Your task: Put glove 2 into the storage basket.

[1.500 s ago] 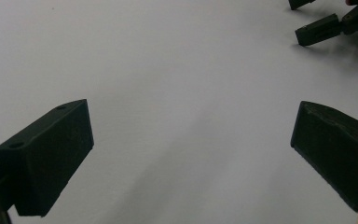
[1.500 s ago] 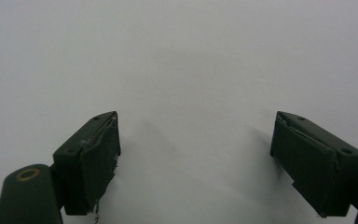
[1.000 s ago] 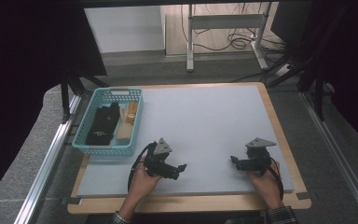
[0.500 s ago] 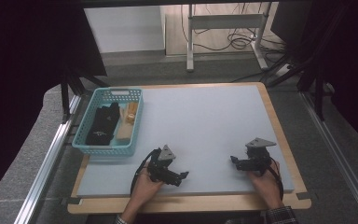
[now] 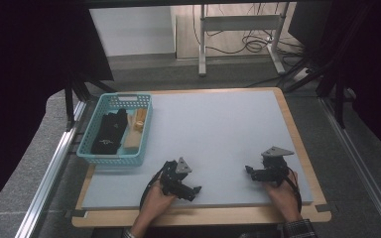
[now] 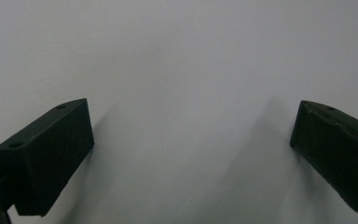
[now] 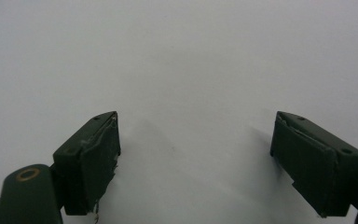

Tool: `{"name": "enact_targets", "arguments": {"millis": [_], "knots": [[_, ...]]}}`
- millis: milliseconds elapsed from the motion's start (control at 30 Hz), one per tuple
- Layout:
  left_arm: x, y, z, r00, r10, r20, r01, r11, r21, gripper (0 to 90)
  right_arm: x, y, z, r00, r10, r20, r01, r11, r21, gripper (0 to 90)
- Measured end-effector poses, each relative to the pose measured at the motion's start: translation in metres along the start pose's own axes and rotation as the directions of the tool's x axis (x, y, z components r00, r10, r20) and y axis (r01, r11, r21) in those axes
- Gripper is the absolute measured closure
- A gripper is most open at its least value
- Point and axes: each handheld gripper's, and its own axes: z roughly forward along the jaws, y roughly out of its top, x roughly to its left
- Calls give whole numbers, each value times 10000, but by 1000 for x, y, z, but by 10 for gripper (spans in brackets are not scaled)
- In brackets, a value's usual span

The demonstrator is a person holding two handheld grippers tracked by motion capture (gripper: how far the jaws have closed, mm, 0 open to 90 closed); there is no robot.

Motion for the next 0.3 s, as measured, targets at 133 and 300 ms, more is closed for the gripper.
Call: {"name": "enact_targets", "arguments": {"millis": [133, 300], "knots": [[-1, 0, 0, 10000, 21, -47, -21, 10000, 43, 0, 0, 0, 0, 10000, 11, -1, -11, 10000, 4, 153], [-2, 0, 0, 9999, -20, -99, 20, 10000, 31, 0, 0, 0, 0, 10000, 16, -4, -16, 10000, 5, 153]]}}
